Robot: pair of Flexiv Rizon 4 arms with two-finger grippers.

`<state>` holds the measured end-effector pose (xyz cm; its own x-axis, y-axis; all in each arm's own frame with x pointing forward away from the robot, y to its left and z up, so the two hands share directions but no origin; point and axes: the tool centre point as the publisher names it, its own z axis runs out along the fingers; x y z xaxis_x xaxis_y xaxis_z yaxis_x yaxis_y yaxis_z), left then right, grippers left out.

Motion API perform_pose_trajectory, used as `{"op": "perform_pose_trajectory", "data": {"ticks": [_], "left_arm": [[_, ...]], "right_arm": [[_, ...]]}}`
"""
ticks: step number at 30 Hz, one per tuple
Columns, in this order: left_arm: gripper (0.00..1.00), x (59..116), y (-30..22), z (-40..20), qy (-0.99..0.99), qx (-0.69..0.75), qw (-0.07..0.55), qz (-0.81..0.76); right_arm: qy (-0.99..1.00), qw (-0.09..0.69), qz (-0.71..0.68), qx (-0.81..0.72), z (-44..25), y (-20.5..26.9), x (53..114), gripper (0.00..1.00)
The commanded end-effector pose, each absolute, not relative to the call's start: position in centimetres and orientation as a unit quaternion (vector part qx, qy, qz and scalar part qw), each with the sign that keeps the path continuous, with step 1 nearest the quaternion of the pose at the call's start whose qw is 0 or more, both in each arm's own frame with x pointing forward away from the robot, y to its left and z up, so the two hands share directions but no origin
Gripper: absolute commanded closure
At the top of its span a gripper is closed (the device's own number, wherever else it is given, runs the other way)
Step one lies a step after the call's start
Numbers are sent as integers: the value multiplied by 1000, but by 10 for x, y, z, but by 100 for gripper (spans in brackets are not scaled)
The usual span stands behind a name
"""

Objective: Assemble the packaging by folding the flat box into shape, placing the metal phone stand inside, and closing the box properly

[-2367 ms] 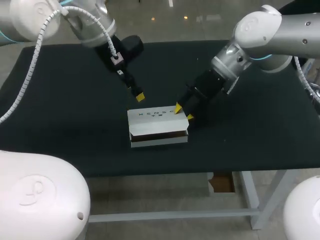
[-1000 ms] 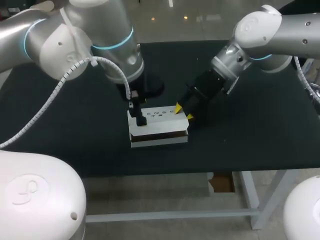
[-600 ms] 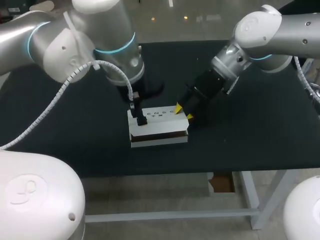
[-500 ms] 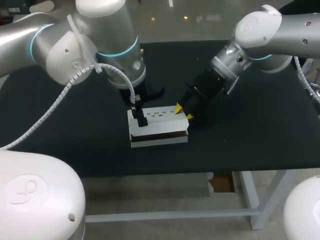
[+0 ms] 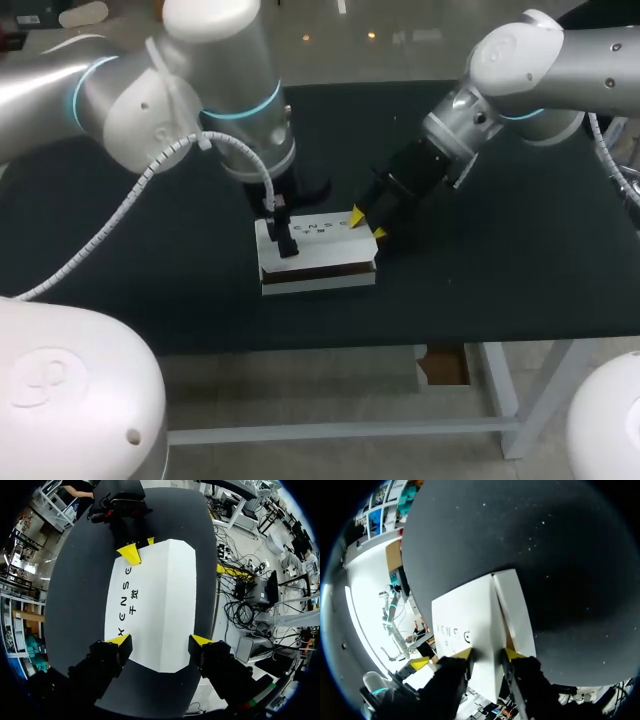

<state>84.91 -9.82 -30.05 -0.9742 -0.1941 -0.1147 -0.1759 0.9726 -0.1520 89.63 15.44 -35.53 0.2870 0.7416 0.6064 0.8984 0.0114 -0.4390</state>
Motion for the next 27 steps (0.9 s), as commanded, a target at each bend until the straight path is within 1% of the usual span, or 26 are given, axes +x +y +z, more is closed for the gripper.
{"op": "perform_pose_trajectory", "data": {"ticks": [1,12,15,27], "left_arm": [[22,853,-99,-309,991,-96,57,-70],[21,858,-98,-321,991,-105,54,-66],[19,860,-98,-323,990,-109,58,-64],[16,862,-102,-329,989,-109,85,-51]], "right_arm": [[-589,399,-99,-696,-357,155,895,61],[-589,399,-99,-696,-357,155,895,60],[-589,399,-99,-696,-357,155,895,59],[-589,399,-99,-696,-357,155,895,59]]}}
